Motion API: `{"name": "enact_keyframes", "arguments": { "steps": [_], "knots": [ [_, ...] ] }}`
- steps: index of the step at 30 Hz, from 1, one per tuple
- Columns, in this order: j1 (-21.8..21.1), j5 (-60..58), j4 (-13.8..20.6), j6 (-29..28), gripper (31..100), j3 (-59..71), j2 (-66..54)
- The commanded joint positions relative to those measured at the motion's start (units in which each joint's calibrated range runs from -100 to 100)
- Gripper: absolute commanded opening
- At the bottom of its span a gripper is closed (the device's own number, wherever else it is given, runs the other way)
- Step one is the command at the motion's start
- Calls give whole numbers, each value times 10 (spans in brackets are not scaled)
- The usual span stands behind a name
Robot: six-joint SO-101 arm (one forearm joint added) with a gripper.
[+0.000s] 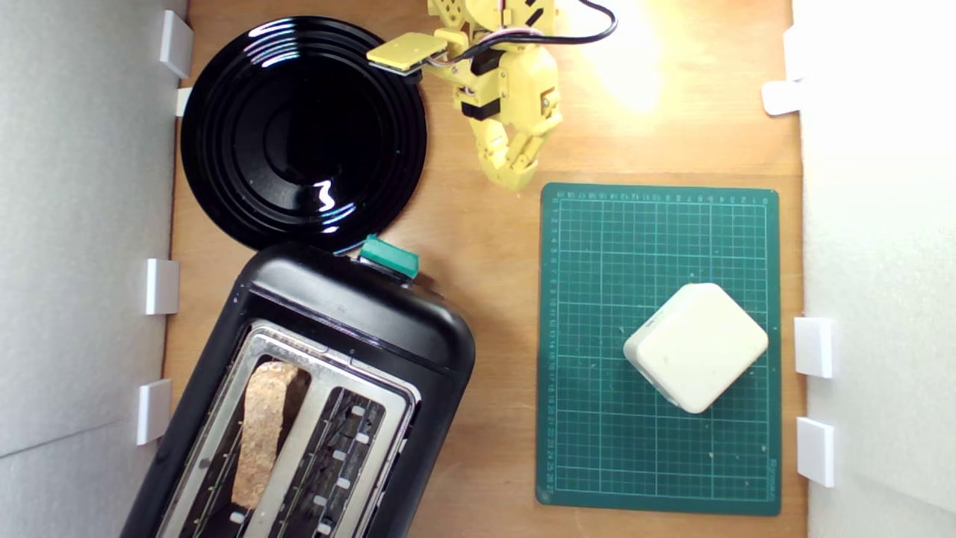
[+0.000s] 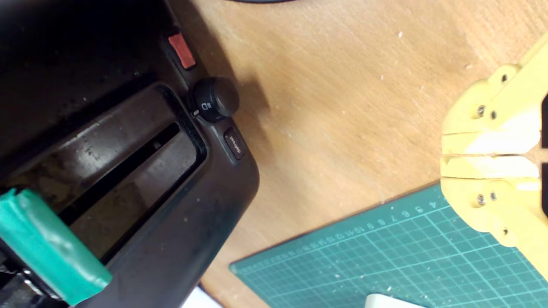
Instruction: Pick bread and place in toaster
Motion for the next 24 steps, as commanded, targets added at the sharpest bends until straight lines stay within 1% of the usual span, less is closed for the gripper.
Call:
{"name": "enact_keyframes", "arguments": {
  "steps": [1, 6, 9, 12, 14, 18, 24],
  "knots": [
    [2, 2, 8, -6, 391, 2, -5],
    [5, 4, 8, -7, 391, 1, -5],
    [27, 4, 7, -7, 396, 1, -6],
    [33, 3, 8, -8, 397, 0, -6],
    [50, 3, 3, -8, 397, 0, -6],
    [58, 3, 3, -8, 397, 1, -6],
    [59, 3, 7, -8, 398, 0, -4]
  ]
}}
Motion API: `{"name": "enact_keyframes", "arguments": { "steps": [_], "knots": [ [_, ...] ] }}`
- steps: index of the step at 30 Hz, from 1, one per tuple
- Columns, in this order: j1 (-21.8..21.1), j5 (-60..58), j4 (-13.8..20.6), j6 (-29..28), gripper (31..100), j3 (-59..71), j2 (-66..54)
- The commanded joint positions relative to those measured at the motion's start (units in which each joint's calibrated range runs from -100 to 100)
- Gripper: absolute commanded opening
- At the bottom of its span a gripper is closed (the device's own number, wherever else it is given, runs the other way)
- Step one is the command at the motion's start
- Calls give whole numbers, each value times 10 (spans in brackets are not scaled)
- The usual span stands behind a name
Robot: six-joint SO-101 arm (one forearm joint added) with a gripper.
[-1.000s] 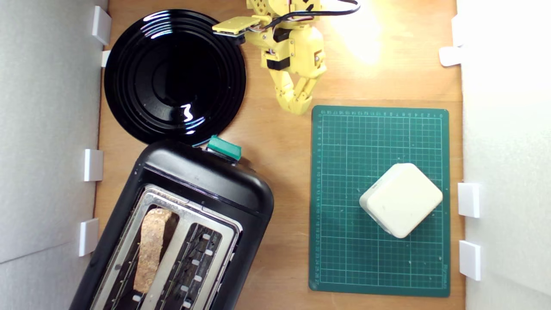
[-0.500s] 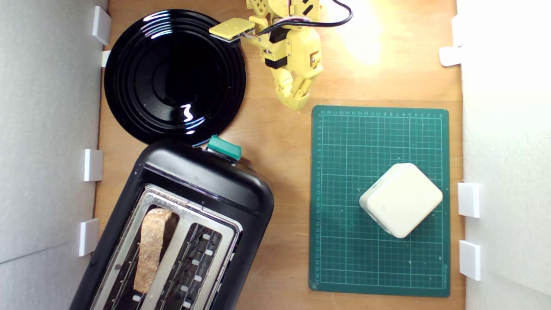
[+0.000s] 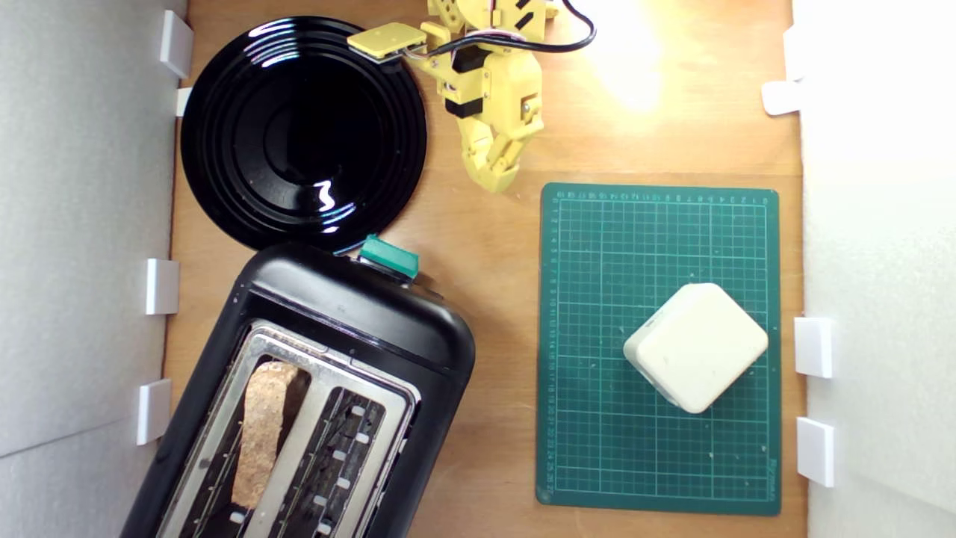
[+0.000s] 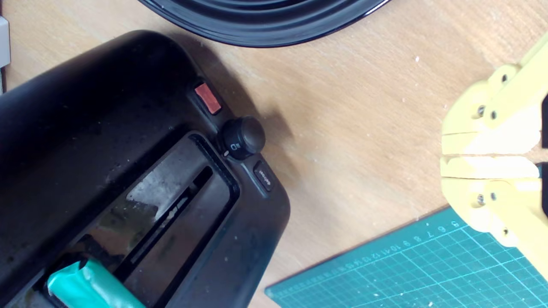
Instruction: Pick bread and place in toaster
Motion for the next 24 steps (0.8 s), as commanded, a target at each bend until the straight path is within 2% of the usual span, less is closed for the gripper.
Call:
{"name": "enact_keyframes", "arguments": {
  "steps": [1, 24],
  "knots": [
    [3, 3, 5, -2, 398, 0, -4],
    [1, 3, 6, -1, 394, 1, -2]
  ]
}}
